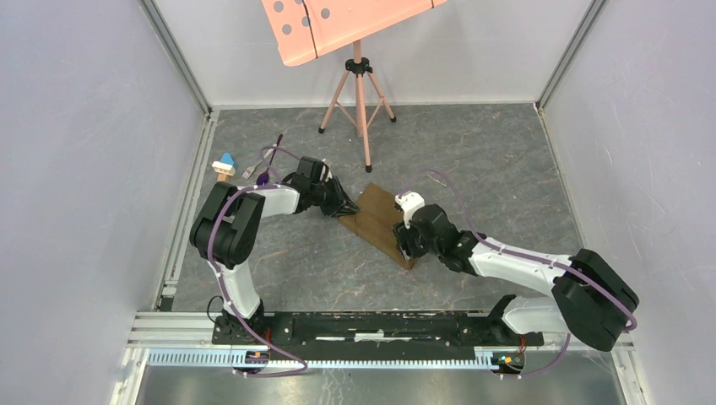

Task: Fold the napkin into a case and place the utensils inside
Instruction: Smooth out the 2/3-rectangle-folded napkin at the center of the board.

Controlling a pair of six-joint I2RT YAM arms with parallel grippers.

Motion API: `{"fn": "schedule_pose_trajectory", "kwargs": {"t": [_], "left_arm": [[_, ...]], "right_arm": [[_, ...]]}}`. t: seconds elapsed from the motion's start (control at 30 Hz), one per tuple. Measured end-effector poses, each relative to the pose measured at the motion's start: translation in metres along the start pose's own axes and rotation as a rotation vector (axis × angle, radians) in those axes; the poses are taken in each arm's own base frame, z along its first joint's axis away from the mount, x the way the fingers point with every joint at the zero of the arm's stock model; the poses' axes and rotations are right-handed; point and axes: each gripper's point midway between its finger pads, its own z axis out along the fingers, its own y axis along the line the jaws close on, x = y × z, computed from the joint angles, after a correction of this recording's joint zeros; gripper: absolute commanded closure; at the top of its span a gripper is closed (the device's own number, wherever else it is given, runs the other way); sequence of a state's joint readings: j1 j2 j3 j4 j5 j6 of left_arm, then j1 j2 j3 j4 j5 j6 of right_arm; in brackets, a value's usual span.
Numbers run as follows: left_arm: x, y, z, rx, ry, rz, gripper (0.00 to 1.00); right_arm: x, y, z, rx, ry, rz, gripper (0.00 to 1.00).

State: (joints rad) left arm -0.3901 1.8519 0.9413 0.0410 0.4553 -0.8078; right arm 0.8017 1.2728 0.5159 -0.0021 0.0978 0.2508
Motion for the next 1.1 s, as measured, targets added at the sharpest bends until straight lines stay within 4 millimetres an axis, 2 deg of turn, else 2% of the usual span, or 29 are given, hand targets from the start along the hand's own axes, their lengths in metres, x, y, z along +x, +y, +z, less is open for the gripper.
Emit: {"fn": "schedule_pose_trajectory", "kwargs": {"t": [0.07, 0.17, 0.27, 0.43, 0.57, 0.63, 0.77, 0.87, 1.1], "left_arm": [[0.000, 0.000, 0.000, 0.000, 0.000, 0.000, 0.74], [0.000, 0.000, 0.000, -0.001, 0.000, 0.000, 0.75], [0.000, 0.001, 0.000, -0.002, 0.000, 0.000, 0.76], [-0.001, 0.002, 0.001, -0.007, -0.003, -0.004, 0.78], [-0.004, 0.004, 0.000, -0.008, -0.008, -0.009, 0.78], [-0.006, 0.005, -0.001, -0.009, -0.011, -0.013, 0.78], [-0.006, 0.007, 0.000, -0.009, -0.009, -0.019, 0.78], [-0.007, 0.007, 0.000, -0.004, -0.002, -0.022, 0.78], [-0.007, 0.007, 0.000, 0.000, 0.002, -0.025, 0.78]], "right_arm": [[-0.016, 0.004, -0.002, -0.016, -0.021, -0.024, 0.40], [-0.044, 0.025, 0.003, -0.113, -0.052, -0.050, 0.42], [-0.068, 0.056, 0.020, -0.260, -0.067, -0.053, 0.53], [-0.081, 0.097, 0.046, -0.478, -0.065, -0.018, 0.59], [-0.072, 0.104, 0.061, -0.576, -0.028, 0.046, 0.60], [-0.064, 0.097, 0.067, -0.586, -0.008, 0.083, 0.60], [-0.040, 0.082, 0.065, -0.595, 0.025, 0.148, 0.60], [-0.026, 0.075, 0.056, -0.605, 0.032, 0.178, 0.61], [0.010, 0.058, 0.020, -0.576, 0.054, 0.191, 0.60]]}}
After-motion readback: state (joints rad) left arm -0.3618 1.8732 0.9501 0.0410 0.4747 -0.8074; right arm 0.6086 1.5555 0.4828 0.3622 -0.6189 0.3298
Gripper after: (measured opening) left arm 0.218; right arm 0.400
